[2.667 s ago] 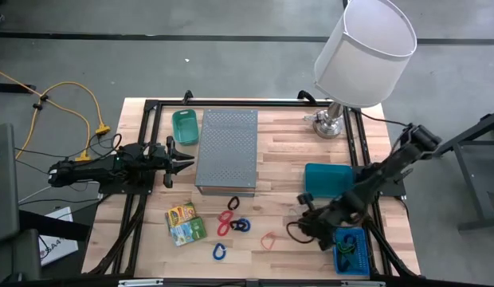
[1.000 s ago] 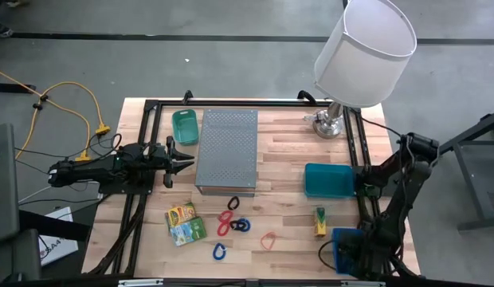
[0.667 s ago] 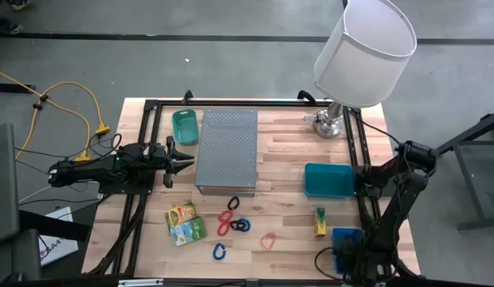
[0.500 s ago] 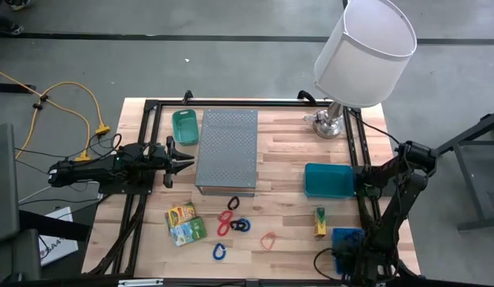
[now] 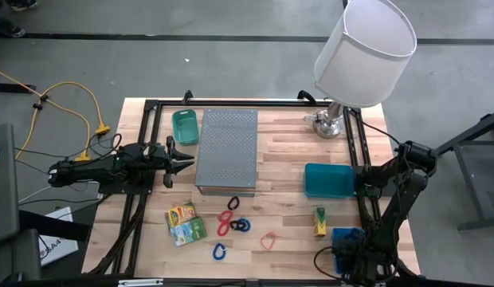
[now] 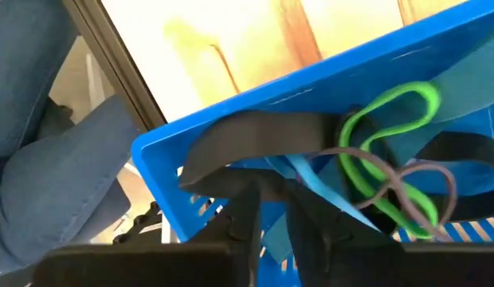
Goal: Pick & Place Office Desk Supplies
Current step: Put the orange rubberband into the blue basket
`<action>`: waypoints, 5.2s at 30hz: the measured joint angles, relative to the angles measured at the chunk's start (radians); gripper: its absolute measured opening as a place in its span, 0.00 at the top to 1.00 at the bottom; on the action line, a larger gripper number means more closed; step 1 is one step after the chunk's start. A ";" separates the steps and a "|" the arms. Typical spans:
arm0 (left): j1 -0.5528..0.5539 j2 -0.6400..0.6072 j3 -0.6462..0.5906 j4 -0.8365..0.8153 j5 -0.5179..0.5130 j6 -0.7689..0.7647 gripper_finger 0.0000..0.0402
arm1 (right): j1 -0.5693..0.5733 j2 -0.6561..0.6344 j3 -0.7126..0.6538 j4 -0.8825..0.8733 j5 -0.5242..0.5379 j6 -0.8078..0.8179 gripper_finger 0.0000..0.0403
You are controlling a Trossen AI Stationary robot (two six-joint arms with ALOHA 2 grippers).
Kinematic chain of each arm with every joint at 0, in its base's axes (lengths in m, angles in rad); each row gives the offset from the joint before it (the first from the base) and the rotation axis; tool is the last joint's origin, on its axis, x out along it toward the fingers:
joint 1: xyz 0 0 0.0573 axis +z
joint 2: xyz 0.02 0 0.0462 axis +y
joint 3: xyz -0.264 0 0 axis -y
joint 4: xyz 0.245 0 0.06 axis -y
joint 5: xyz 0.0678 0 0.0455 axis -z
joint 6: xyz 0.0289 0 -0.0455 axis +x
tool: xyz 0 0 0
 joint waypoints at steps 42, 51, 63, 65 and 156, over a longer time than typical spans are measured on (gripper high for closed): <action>0.000 0.000 0.000 0.000 0.000 0.000 0.80 | -0.416 -0.211 -0.001 0.071 0.062 -0.991 0.84; 0.000 0.000 0.000 0.000 0.000 0.000 0.80 | -0.570 -0.195 -0.001 0.233 0.042 -1.359 0.84; 0.000 0.000 0.000 0.000 0.000 0.000 0.80 | -0.572 -0.079 -0.001 0.327 0.174 -1.441 0.84; 0.000 0.000 0.000 0.000 0.000 0.000 0.80 | -0.571 -0.042 -0.001 0.345 0.174 -1.441 0.84; 0.000 0.000 0.000 0.000 0.000 0.000 0.80 | -0.536 0.256 0.000 0.575 0.336 -0.955 0.81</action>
